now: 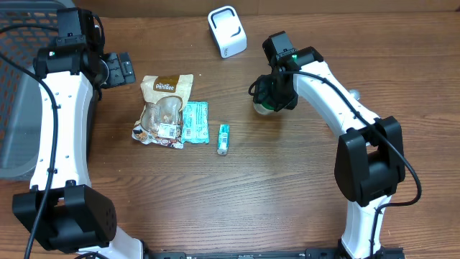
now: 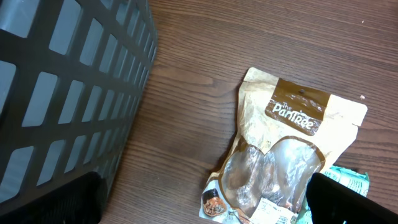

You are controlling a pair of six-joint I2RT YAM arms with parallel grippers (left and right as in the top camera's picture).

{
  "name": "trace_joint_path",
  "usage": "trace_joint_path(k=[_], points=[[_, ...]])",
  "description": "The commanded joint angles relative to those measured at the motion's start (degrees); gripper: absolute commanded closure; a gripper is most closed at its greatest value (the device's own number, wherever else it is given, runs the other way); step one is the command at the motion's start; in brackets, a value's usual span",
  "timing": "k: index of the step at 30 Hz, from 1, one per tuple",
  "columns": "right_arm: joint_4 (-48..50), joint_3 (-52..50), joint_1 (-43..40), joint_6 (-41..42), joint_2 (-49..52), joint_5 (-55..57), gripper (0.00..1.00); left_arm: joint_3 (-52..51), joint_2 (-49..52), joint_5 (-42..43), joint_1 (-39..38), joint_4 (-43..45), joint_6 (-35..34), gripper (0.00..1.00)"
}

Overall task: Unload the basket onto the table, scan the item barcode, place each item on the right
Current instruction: 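Carry the tub back toward the white scanner with the right gripper, then hold the tub's side in front of the white scanner window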

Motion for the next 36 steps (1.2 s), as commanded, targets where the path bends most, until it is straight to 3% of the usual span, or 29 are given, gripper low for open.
trace_joint_path(k=[1,3,8,12,24,36], points=[[0.0,4.7,0.0,-7.2,-0.4,2.4,0.96,0.9,-0.1,-0.8,0.5,0.0,0.2,0.0],[-1.9,8.3,0.0,-11.0,-0.4,2.2,0.96,0.9,-0.1,-0.8,0.5,0.0,0.2,0.0],[-11.0,22.2,0.5,-11.3,-0.4,2.2,0.96,0.9,-0.1,-0.8,0.5,0.0,0.2,0.0],[-11.6,28.3,1.0,-11.3,-0.4,2.2,0.96,0.9,-0.1,-0.8,0.5,0.0,0.2,0.0],[12.0,24.6,1.0,-11.3,2.0,2.2,0.96,0.9,-0.1,-0.8,0.5,0.0,0.2,0.0],[36.3,24.6,1.0,-11.3,14.1,2.2,0.96,0.9,-0.1,-0.8,0.5,0.0,0.2,0.0]])
